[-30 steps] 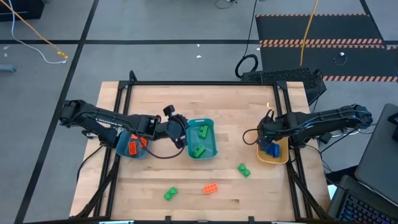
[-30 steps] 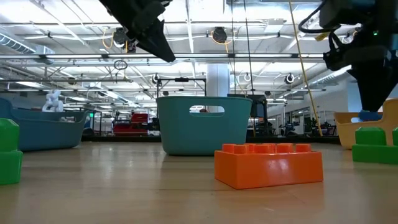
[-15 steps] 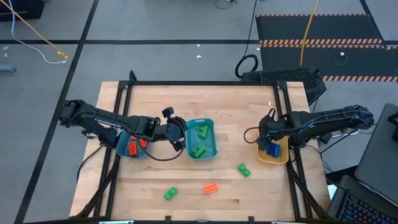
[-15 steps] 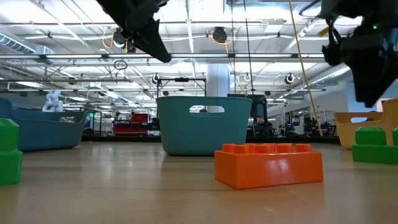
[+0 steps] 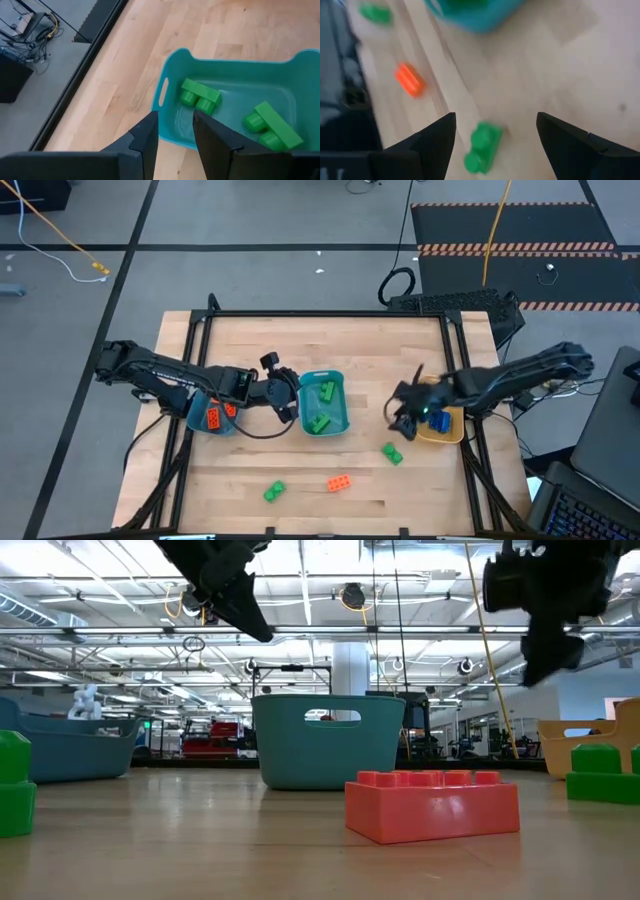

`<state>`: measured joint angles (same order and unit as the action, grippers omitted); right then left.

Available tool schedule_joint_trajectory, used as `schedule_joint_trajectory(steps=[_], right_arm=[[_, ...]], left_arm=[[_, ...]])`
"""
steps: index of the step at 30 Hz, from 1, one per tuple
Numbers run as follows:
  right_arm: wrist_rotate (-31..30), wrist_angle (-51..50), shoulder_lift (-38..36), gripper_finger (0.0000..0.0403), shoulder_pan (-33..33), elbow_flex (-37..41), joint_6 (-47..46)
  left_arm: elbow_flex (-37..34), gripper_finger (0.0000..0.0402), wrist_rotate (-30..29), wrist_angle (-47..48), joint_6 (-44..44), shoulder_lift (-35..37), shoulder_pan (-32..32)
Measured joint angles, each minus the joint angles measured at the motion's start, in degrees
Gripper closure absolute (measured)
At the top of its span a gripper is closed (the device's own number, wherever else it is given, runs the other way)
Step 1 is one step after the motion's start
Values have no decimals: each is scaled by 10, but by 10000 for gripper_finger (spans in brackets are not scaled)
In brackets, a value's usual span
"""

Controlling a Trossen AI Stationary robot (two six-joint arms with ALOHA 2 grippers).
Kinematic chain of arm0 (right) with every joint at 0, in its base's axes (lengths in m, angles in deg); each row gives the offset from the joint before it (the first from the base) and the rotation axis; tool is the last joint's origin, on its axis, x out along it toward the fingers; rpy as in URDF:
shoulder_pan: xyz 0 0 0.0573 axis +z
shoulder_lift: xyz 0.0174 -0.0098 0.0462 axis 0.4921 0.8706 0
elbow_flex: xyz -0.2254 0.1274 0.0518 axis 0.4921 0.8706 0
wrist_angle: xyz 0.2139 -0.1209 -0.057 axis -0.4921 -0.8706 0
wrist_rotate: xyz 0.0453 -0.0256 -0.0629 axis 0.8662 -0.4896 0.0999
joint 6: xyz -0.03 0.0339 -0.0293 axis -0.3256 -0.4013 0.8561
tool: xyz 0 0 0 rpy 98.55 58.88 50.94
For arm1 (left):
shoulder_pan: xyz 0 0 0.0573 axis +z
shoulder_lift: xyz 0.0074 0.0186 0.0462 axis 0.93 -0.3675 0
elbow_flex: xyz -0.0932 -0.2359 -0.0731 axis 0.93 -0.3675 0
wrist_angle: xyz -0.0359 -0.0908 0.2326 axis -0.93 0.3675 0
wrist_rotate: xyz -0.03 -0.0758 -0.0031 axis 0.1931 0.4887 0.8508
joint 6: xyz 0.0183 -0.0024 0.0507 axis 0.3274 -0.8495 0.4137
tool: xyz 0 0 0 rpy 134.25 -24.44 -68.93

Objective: Sort & place blocks by color
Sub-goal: Put the green game piece into the light blue bin

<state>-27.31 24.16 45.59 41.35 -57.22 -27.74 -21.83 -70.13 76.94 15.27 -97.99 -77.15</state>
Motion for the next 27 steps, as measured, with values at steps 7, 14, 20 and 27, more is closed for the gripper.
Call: schedule_joint_trajectory(steps=[7,14,20,27], right_arm=[[12,-69,146,158,66,-75,-9],[11,-208,282,187,103,-230,-26],[13,-291,357,186,119,-264,-77],[29,-246,390,186,145,-262,-140]], left_arm=[[0,277,0,9,0,0,0],[0,277,0,10,9,1,1],[0,277,0,23,10,3,1],[1,277,0,38,20,7,1]])
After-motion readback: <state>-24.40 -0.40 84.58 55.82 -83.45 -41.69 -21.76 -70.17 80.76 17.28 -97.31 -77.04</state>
